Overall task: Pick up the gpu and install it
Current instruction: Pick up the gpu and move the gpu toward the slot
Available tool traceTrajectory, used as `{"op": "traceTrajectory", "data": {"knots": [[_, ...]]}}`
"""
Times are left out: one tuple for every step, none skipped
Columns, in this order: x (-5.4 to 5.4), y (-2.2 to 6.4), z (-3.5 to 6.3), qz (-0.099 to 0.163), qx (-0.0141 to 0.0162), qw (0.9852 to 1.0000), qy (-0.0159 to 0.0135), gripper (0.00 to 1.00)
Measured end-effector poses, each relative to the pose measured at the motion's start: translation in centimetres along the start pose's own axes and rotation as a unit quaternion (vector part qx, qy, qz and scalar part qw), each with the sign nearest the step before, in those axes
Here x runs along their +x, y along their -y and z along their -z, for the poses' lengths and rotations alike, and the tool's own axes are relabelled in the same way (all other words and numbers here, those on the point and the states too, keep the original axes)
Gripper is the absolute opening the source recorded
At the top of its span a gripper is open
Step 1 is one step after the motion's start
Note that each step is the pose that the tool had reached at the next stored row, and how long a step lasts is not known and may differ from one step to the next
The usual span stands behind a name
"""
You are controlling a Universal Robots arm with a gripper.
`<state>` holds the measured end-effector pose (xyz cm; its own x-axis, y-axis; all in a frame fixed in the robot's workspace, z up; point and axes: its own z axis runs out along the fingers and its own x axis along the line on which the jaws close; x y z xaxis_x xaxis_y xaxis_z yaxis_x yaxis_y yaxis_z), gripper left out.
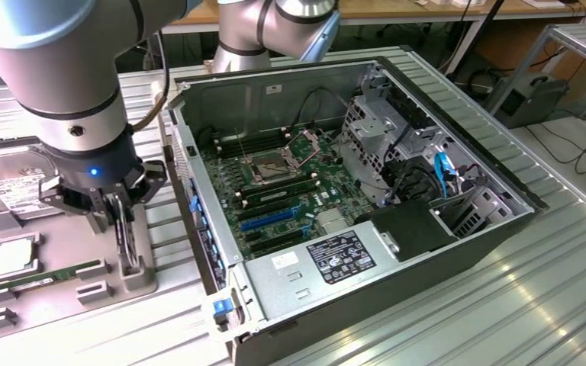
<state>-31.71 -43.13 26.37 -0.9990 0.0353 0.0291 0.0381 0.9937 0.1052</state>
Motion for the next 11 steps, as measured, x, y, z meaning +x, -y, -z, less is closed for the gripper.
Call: {"op": "traceTrajectory", "data": {"knots": [[0.0,-0.04,0.40,0.000,0.0000,1.0000,0.0000,0.26],[0.0,-0.09,0.85,0.001,0.0000,1.0000,-0.0001,0.26],[0.0,-0.14,1.30,0.001,-0.0001,1.0000,-0.0001,0.26],[0.1,-0.23,2.19,0.001,0.0000,1.0000,-0.0001,0.26],[0.1,-0.28,2.67,0.002,0.0001,1.0000,-0.0002,0.26],[0.1,-0.37,3.55,0.002,0.0000,1.0000,-0.0002,0.26],[0.1,-0.41,4.03,0.002,0.0001,1.0000,-0.0003,0.26],[0.1,-0.46,4.58,0.003,0.0000,1.0000,-0.0002,0.26],[0.2,-0.56,5.67,0.003,0.0001,1.0000,-0.0003,0.26],[0.2,-0.64,6.49,0.003,0.0001,1.0000,-0.0003,0.26],[0.2,-0.68,6.91,0.003,0.0000,1.0000,-0.0003,0.26]]}}
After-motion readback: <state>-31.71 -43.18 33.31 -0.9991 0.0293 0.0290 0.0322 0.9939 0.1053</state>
